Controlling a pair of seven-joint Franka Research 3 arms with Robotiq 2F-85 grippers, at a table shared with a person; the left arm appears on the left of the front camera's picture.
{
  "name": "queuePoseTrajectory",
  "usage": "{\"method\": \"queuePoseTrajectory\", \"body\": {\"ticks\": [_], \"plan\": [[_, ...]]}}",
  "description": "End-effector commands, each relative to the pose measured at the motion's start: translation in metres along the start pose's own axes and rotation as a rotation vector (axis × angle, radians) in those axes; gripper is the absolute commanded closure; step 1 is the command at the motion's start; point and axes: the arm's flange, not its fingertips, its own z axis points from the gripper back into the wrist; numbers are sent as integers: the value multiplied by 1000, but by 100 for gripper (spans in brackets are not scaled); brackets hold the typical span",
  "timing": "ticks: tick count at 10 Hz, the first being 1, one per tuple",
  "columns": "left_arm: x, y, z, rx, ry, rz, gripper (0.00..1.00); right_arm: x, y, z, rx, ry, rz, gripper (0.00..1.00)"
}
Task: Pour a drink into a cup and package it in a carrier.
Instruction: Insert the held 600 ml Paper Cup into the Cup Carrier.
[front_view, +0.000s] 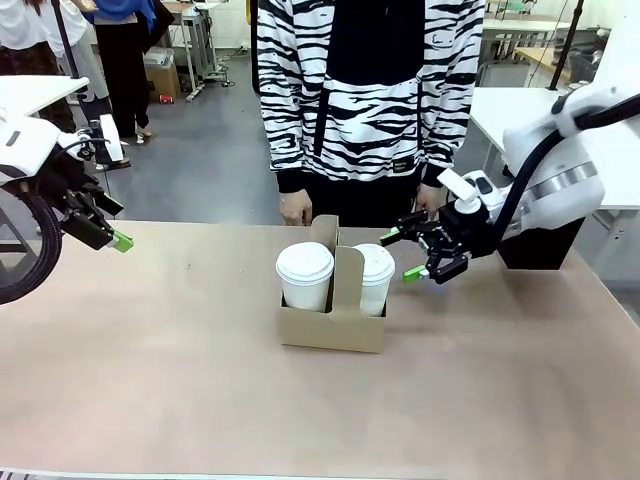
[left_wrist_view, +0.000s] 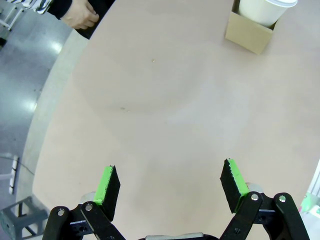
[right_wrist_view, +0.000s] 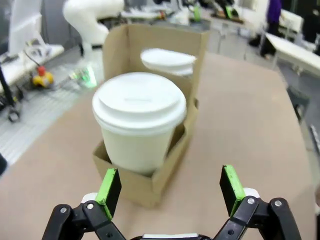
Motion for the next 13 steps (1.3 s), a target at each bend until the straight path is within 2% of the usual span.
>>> {"method": "queuePoseTrajectory", "body": {"ticks": [1,2,4,7,8,10,11,12,13], "plan": [[1,0,0,8,-1,10,0,40,30,19,-164,242,-46,0],[1,0,0,8,-1,10,0,64,44,39,-304,379,-108,0],[1,0,0,8,-1,10,0,103,97,79,-542,530,-342,0],[1,0,0,8,-1,10,0,131,181,110,-821,638,-757,0],[1,0,0,8,-1,10,0,133,197,116,-855,659,-859,0],[1,0,0,8,-1,10,0,126,219,122,-931,672,-959,0],[1,0,0,8,-1,10,0,118,213,123,-967,639,-980,0],[1,0,0,8,-1,10,0,108,184,142,-928,720,-855,0],[1,0,0,8,-1,10,0,108,184,142,-928,720,-855,0]]}}
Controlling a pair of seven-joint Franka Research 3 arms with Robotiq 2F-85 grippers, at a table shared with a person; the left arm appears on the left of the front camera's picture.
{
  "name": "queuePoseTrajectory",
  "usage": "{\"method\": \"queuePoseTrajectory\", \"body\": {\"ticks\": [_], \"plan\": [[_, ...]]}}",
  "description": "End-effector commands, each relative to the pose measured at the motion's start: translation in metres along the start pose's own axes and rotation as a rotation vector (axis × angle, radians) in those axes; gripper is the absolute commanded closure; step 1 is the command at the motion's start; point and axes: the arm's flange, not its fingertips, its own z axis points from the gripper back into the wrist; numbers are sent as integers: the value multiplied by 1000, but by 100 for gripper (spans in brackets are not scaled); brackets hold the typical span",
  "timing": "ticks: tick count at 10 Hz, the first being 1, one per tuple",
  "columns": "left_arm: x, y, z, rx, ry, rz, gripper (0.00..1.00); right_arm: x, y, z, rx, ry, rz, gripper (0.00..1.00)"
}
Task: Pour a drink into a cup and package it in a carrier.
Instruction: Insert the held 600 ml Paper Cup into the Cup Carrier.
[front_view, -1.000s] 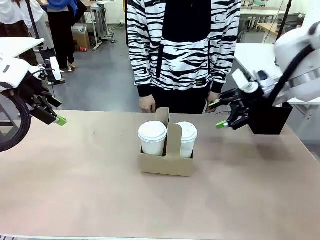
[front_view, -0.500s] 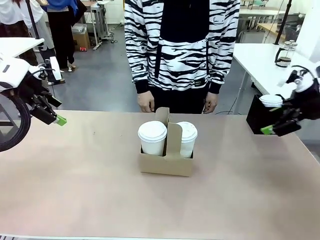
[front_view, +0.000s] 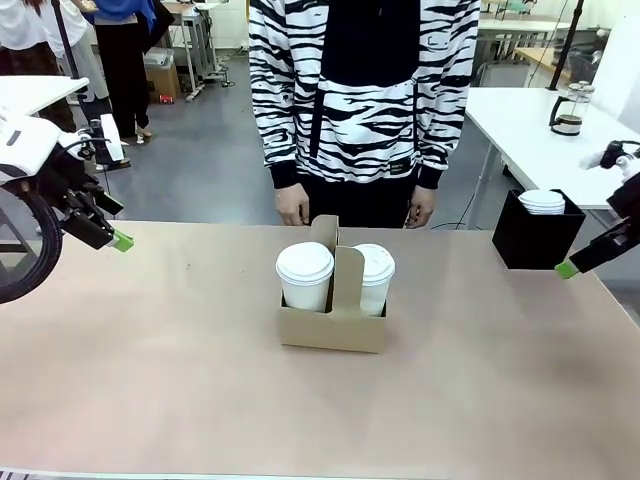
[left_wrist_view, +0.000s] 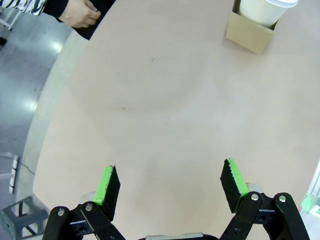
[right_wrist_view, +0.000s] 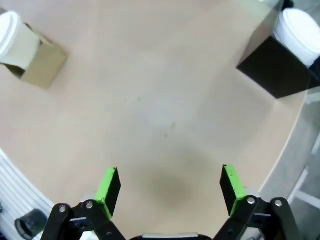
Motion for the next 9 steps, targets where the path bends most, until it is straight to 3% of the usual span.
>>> {"method": "queuePoseTrajectory", "body": {"ticks": [1,9], "plan": [[0,-1,-1,6,-3,10,0,3,-3,-5,-8,-25,64,0],[0,-1,-1,6,-3,10,0,3,-3,-5,-8,-25,64,0]]}}
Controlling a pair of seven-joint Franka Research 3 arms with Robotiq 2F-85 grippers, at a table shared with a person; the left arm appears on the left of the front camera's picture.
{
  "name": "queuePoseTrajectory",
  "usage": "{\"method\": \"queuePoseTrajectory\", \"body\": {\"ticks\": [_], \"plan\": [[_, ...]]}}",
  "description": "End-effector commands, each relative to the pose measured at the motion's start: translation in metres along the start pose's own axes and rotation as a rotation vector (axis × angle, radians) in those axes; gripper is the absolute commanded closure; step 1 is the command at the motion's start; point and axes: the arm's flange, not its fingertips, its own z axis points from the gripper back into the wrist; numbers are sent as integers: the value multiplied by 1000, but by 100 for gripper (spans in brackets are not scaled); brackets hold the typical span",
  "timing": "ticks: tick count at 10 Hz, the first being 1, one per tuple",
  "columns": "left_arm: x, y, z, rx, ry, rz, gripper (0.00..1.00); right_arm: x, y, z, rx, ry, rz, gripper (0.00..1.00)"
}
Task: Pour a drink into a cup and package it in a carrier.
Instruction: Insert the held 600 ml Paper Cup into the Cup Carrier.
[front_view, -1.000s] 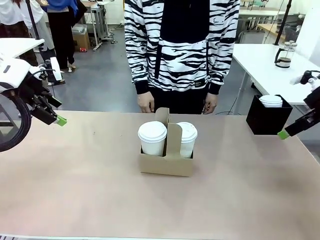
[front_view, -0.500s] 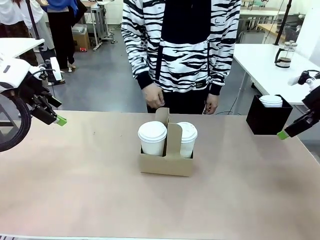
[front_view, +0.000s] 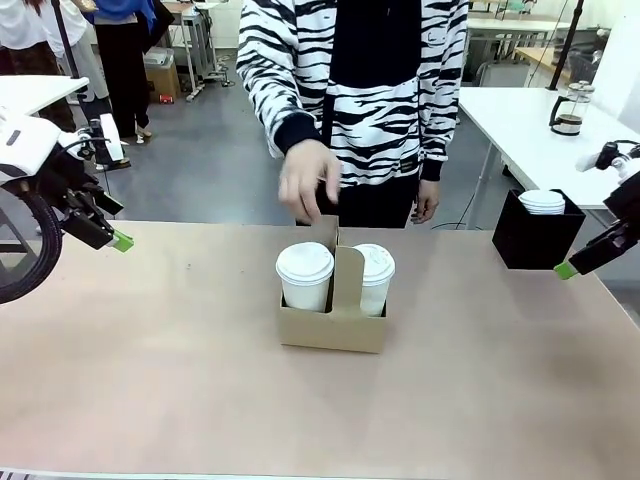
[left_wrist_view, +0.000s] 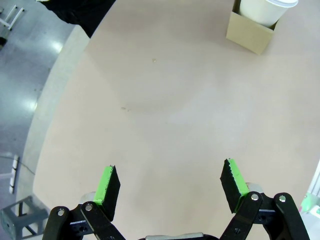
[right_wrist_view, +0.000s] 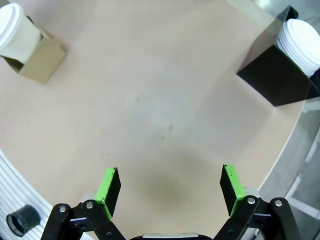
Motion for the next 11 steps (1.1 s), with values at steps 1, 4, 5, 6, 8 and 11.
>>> {"method": "queuePoseTrajectory", "body": {"ticks": [1,4,5,6,8,11], "plan": [[0,-1,-1,6,-3,9,0,2,-2,-3,-3,-21,17,0],[0,-1,-1,6,-3,9,0,2,-2,-3,-3,-21,17,0],[0,-1,-1,6,-3,9,0,2,-2,-3,-3,-21,17,0],[0,-1,-1,6,-3,9,0,2,-2,-3,-3,-21,17,0],[0,-1,-1,6,-3,9,0,2,-2,-3,-3,-21,17,0],[0,-1,-1,6,-3,9,0,2,-2,-3,-3,-21,17,0]]}}
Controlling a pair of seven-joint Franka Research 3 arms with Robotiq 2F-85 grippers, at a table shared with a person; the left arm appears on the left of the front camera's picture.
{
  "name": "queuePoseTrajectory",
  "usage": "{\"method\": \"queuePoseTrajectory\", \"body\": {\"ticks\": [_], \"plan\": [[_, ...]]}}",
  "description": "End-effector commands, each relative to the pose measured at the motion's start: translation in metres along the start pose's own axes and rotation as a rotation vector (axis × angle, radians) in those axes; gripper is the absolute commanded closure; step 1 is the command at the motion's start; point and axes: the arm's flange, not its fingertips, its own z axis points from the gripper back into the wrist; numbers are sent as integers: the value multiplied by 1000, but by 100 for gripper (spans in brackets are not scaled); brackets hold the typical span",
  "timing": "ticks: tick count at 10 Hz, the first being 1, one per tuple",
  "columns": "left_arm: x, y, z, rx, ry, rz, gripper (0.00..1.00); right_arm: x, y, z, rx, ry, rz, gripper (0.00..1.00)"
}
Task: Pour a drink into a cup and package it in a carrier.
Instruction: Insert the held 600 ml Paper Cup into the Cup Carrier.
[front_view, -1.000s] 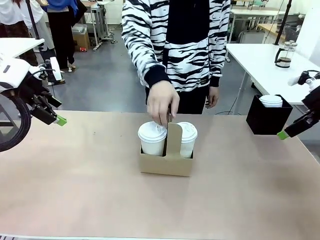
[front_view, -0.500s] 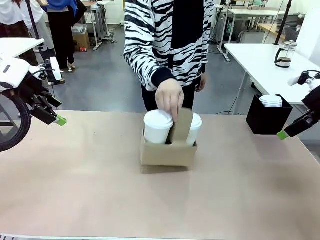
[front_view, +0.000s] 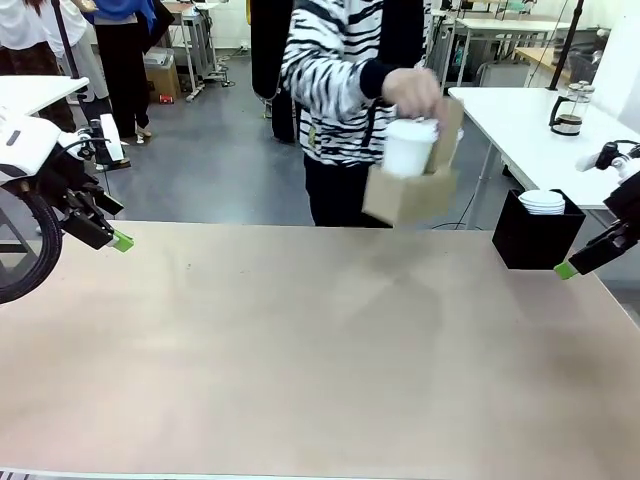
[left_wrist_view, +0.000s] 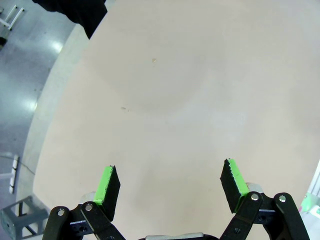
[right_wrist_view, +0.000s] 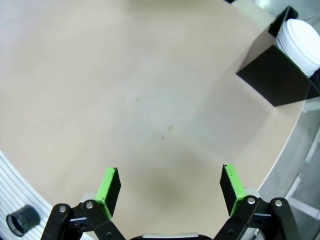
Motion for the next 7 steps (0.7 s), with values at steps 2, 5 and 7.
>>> {"method": "queuePoseTrajectory", "body": {"ticks": [2,5,7], "plan": [[0,-1,-1,6,-3,9,0,2,-2,-3,-2,-21,17,0],[0,-1,-1,6,-3,9,0,2,-2,-3,-2,-21,17,0],[0,-1,-1,6,-3,9,0,2,-2,-3,-2,-21,17,0]]}}
